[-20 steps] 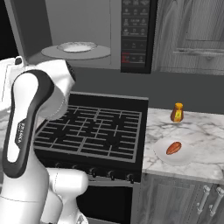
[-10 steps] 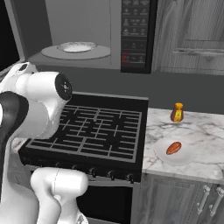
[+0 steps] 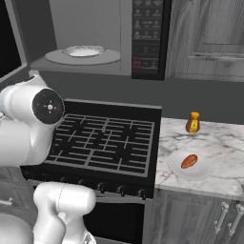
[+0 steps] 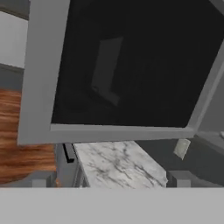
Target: Pick the sweet potato from the counter and place it in the microwave. Then turn on the microwave.
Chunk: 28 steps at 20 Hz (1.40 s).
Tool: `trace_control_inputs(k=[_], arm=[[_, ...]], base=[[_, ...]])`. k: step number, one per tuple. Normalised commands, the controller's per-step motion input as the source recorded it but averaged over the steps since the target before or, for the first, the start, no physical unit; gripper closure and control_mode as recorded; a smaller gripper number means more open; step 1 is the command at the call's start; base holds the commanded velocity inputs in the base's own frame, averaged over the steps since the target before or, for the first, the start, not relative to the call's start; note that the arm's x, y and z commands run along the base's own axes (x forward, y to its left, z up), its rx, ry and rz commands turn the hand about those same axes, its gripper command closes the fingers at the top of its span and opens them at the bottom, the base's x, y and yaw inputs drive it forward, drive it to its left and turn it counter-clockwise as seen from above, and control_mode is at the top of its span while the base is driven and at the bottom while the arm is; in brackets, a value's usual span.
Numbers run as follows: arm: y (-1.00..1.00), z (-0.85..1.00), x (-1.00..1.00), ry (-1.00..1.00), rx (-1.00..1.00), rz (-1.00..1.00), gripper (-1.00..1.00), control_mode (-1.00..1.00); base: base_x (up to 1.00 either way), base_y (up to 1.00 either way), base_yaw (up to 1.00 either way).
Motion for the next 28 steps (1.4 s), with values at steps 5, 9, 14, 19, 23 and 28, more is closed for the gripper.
trace_control_inputs(k=[5, 9, 14, 19, 23, 28], arm=[[-0.26, 0.05, 0.16, 0.14, 0.0, -0.29, -1.0, -1.0], [-0.24, 0.0, 0.19, 0.08, 0.0, -0.27, -1.0, -1.0], [-0.28, 0.0, 0.16, 0.05, 0.0, -0.26, -1.0, -1.0], [-0.32, 0.0, 0.21, 0.05, 0.0, -0.23, -1.0, -1.0], [-0.32, 0.0, 0.27, 0.05, 0.0, -0.23, -1.0, -1.0], [-0.26, 0.0, 0.24, 0.09, 0.0, -0.26, -1.0, -1.0]], base=[[0.0, 0.0, 0.0], [0.0, 0.0, 0.0], [0.0, 0.0, 0.0], [0.0, 0.0, 0.0], [0.0, 0.0, 0.0], [0.0, 0.0, 0.0]])
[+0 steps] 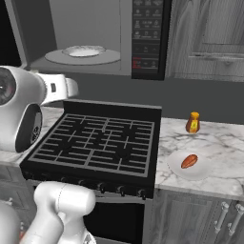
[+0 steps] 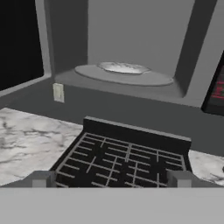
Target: Pick the sweet potato from the counter and place it in the microwave. Then turn on the microwave.
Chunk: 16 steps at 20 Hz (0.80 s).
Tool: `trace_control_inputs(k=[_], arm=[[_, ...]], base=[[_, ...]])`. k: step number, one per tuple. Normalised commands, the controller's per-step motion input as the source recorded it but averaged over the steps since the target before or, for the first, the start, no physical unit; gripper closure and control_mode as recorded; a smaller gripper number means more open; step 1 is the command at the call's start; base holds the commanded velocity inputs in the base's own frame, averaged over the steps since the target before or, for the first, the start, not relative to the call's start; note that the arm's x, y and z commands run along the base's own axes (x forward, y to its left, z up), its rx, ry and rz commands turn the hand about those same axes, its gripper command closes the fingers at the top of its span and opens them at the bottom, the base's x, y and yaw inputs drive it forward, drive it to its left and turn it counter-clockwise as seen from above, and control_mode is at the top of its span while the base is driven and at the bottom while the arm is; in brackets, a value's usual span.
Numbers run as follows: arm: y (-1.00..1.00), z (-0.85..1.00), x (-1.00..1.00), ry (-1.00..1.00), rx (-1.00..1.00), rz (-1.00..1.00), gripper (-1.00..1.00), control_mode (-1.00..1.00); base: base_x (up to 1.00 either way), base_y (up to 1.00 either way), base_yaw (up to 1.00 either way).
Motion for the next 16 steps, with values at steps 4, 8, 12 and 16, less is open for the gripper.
trace_control_inputs(k=[4, 8, 12, 16], arm=[[-0.21, 0.0, 0.26, 0.13, -0.02, -0.29, -1.0, -1.0], [-0.18, 0.0, 0.22, 0.11, -0.01, -0.32, -1.0, -1.0], [-0.29, 0.0, 0.19, 0.09, 0.0, -0.3, -1.0, -1.0], [-0.36, -0.02, 0.19, 0.07, 0.0, -0.27, -1.0, -1.0]], base=[[0.0, 0.0, 0.0], [0.0, 0.0, 0.0], [0.0, 0.0, 0.0], [0.0, 0.0, 0.0]])
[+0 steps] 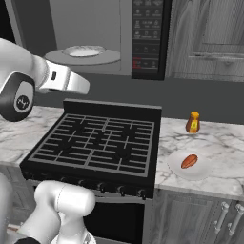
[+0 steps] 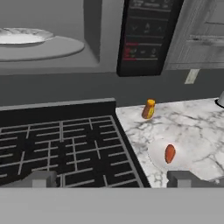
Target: Pick the sweet potato from the counter and place it in the microwave. Then turn on the microwave.
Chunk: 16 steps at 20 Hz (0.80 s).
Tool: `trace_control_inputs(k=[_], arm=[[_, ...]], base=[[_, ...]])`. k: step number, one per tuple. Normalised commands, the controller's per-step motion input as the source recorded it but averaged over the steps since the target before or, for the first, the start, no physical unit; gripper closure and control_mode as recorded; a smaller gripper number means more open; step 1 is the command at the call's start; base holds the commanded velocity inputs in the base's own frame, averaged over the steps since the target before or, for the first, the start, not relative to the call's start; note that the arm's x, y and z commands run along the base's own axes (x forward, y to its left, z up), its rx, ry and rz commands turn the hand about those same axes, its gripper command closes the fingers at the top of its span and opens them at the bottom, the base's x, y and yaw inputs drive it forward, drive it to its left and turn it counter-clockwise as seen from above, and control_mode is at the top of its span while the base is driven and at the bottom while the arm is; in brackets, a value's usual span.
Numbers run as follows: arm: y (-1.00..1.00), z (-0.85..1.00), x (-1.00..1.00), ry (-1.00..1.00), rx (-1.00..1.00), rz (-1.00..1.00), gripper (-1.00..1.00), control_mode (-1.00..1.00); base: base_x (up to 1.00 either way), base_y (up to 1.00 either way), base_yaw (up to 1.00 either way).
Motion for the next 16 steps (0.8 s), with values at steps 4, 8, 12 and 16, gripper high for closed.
trace_control_inputs(k=[4, 8, 12, 16], arm=[[-0.4, -0.11, 0.16, 0.04, 0.0, -0.22, -1.0, -1.0], [-0.44, -0.11, 0.1, 0.02, 0.0, -0.19, -1.0, -1.0], [-0.42, -0.1, 0.07, 0.02, 0.0, -0.12, -1.0, -1.0], [-0.33, -0.07, 0.03, 0.02, 0.02, -0.06, -1.0, -1.0]], base=[[0.0, 0.0, 0.0], [0.0, 0.0, 0.0], [0.0, 0.0, 0.0], [0.0, 0.0, 0.0]])
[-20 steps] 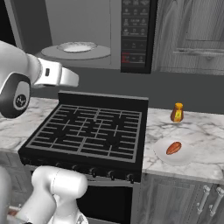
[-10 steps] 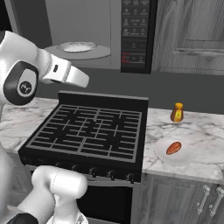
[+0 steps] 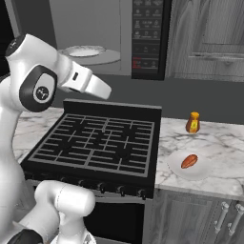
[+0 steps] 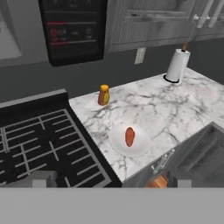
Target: Pick the sweet potato from the counter and place it in the microwave. Then turn on the microwave.
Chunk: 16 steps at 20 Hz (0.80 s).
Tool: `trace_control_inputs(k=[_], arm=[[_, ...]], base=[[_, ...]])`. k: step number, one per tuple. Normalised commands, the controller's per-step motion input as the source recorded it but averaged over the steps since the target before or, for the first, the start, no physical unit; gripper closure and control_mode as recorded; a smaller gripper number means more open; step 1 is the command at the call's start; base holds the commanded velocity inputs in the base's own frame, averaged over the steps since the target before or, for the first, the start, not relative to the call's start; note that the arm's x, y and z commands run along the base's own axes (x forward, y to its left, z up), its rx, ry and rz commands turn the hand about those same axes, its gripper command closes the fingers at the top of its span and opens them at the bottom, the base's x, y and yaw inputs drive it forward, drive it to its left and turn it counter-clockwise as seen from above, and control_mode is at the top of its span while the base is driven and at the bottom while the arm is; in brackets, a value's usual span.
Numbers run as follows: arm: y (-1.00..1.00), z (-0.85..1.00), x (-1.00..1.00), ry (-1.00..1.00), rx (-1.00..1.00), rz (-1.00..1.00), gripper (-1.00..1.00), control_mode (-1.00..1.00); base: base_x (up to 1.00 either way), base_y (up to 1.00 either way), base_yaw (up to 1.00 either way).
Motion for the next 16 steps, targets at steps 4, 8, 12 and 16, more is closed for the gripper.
trace_control_inputs(k=[4, 8, 12, 16], arm=[[-0.23, -0.05, 0.02, 0.01, 0.02, -0.06, -1.0, -1.0], [-0.19, 0.0, 0.0, 0.01, 0.1, -0.07, -1.0, -1.0], [-0.22, 0.0, 0.04, 0.05, 0.11, -0.08, -1.0, -1.0], [-0.2, -0.01, 0.06, 0.05, 0.11, -0.09, -1.0, -1.0]], base=[[0.0, 0.0, 0.0], [0.0, 0.0, 0.0], [0.0, 0.0, 0.0], [0.0, 0.0, 0.0]])
